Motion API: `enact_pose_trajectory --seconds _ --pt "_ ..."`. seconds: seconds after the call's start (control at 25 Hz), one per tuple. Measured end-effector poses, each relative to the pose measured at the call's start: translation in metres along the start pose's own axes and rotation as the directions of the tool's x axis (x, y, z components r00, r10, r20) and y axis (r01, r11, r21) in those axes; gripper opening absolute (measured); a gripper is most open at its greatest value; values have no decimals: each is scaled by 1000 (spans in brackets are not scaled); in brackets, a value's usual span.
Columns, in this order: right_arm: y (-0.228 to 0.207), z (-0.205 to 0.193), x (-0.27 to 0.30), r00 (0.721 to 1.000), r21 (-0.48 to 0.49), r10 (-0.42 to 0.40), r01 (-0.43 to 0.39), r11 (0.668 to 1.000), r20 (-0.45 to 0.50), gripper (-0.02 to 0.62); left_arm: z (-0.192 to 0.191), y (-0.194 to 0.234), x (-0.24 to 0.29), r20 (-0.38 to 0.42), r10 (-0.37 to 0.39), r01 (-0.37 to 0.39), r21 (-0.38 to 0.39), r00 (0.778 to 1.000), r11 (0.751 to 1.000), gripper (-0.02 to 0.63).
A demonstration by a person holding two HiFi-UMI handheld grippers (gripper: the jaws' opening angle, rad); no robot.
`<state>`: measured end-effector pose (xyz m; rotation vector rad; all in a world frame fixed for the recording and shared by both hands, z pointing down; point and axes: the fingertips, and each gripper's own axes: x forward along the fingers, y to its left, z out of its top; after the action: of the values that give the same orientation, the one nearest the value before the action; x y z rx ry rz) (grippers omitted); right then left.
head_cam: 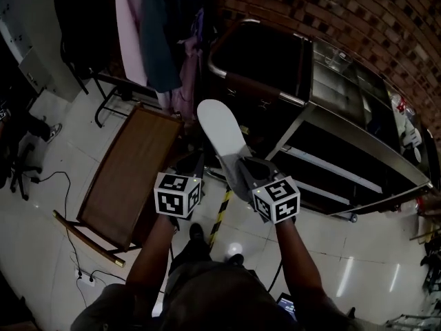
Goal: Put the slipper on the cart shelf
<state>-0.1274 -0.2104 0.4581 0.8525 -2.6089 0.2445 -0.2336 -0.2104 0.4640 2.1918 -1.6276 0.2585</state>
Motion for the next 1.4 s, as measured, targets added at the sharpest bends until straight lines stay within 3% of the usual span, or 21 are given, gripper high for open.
enact_pose_trajectory --seconds 0.4,0.68,0.96,1.28,1.4 --pt "-48 -57 -139 992 65 -129 128 990 12 9 -20 -149 10 -24 -124 125 64 992 990 8" --pt "-96 -104 -235 964 134 -265 262 956 1 9 -35 -257 28 -54 -238 242 106 970 964 7" --pt "-143 -141 -305 913 211 -407 405 890 -36 9 -45 -341 64 -109 -370 383 134 922 914 8" --pt "-214 -176 -346 832 285 -545 550 785 -104 9 -50 -411 132 -176 -505 530 154 845 834 8" --pt "-241 -189 -354 802 312 -581 592 743 -138 9 -56 -427 160 -208 -521 554 158 828 817 8"
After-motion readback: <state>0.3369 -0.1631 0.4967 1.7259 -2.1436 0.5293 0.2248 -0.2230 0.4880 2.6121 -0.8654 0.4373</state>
